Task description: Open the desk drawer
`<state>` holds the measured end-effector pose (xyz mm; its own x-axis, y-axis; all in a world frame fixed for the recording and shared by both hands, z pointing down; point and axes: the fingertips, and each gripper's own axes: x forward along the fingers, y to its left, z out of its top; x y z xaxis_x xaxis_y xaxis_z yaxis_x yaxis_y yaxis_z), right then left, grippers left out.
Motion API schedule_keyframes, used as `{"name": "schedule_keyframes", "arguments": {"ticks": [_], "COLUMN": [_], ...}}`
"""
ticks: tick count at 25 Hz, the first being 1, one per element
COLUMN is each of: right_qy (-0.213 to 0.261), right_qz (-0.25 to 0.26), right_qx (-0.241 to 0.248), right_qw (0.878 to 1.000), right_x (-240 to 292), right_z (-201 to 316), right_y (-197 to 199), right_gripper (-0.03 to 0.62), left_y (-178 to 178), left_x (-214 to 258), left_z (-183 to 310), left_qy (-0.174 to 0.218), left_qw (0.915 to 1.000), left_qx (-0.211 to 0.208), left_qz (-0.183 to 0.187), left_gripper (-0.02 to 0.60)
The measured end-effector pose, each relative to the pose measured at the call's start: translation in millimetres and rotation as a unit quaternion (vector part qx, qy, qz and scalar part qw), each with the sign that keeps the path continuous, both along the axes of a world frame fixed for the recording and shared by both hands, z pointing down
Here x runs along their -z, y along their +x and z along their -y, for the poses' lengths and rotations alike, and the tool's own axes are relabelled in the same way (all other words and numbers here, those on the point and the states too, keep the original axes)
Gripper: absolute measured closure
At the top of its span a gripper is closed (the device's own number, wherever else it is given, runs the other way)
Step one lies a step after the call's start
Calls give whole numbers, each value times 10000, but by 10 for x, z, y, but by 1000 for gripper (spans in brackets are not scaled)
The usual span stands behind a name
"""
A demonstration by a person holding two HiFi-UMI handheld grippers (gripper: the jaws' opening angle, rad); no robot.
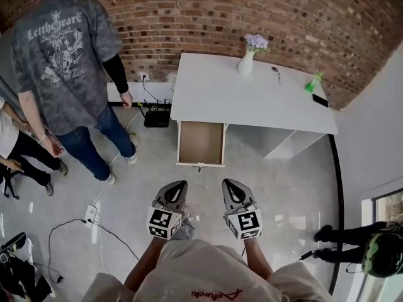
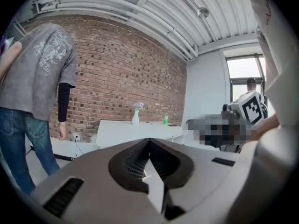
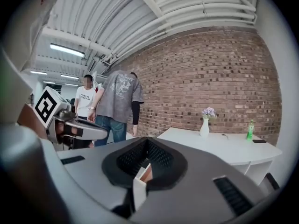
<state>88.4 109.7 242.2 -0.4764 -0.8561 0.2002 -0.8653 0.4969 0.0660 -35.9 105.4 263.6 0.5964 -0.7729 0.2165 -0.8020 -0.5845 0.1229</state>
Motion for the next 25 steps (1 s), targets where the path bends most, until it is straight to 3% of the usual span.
{"name": "schedule_keyframes", "arguments": {"ticks": [14,25], "right_qy": [-228,-36], "right_qz": [279,292], "right_qx": [98,44], "right_qw": [9993,9996], "right_x": [-210,-102], "right_z": [-1513,-2052], "right_y": [305,545], "right_gripper": [577,577], "left_y": [466,785], "left_x": [-166,-33], "left_z": [-1566,-2030], "left_qy": [-58,202], "left_qw": [9998,9998], "left_qx": [154,-9], "left_qz": [91,93], "left_gripper": [569,569]}}
